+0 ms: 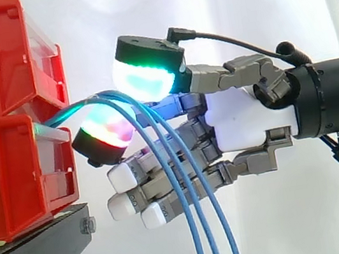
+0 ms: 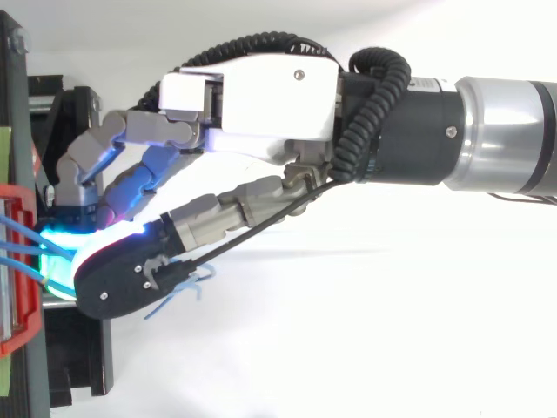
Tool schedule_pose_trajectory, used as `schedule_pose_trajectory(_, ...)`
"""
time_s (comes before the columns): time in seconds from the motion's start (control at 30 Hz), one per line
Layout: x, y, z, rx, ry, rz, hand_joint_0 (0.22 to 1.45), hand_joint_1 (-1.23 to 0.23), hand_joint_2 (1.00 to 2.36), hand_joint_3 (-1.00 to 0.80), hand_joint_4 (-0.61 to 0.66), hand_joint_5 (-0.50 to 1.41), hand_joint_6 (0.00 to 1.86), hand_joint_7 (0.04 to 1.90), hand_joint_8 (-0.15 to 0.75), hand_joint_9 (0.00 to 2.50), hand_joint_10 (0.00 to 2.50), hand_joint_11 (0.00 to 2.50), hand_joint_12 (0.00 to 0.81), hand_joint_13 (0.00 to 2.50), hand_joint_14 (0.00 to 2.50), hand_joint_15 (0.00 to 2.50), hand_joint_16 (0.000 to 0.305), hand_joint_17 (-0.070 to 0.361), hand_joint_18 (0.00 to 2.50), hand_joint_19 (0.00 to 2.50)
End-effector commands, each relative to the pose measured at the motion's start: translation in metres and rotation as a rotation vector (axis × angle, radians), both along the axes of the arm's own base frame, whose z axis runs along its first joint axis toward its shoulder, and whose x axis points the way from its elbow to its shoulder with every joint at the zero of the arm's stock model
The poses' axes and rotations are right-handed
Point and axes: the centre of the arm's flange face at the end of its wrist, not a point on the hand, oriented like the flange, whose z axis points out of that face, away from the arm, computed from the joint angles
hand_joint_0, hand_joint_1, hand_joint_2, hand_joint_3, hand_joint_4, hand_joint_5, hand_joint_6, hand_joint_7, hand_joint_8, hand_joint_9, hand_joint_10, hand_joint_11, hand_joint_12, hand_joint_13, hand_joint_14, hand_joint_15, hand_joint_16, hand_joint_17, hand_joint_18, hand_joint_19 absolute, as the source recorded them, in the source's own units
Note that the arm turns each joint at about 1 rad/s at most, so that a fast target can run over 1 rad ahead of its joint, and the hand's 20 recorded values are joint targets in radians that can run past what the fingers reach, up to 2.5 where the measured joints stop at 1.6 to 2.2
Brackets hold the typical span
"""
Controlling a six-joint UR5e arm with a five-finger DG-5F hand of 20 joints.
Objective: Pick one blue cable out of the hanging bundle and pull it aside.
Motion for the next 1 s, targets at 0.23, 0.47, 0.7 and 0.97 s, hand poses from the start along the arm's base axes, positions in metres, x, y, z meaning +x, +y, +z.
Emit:
schedule_pose_trajectory(0.23,0.002,0.002,0.002,0.001,-0.016,0.007,0.63,-0.8,1.02,-0.17,0.0,-0.14,0.95,0.82,0.272,0.83,0.01,0.41,0.285,0.69,0.01,0.32,0.04,0.089,0.6,0.39)
schedule_pose_trajectory(0.47,0.001,0.001,0.001,0.001,-0.014,0.005,0.75,-0.9,1.01,-0.42,-0.11,-0.15,0.96,0.83,0.248,0.84,0.01,0.42,0.268,0.73,0.01,0.32,0.039,0.087,0.66,0.36)
schedule_pose_trajectory(0.7,0.0,-0.005,-0.001,0.0,-0.003,0.004,0.61,-0.81,1.0,-0.5,0.04,-0.13,0.94,0.79,0.253,0.9,0.01,0.41,0.267,0.76,0.01,0.33,0.038,0.085,0.67,0.39)
schedule_pose_trajectory(0.97,-0.002,-0.008,-0.002,-0.001,0.012,0.004,0.54,-0.46,1.0,-0.5,0.08,-0.1,0.84,0.83,0.274,1.01,0.01,0.38,0.287,0.79,0.01,0.36,0.04,0.091,0.68,0.45)
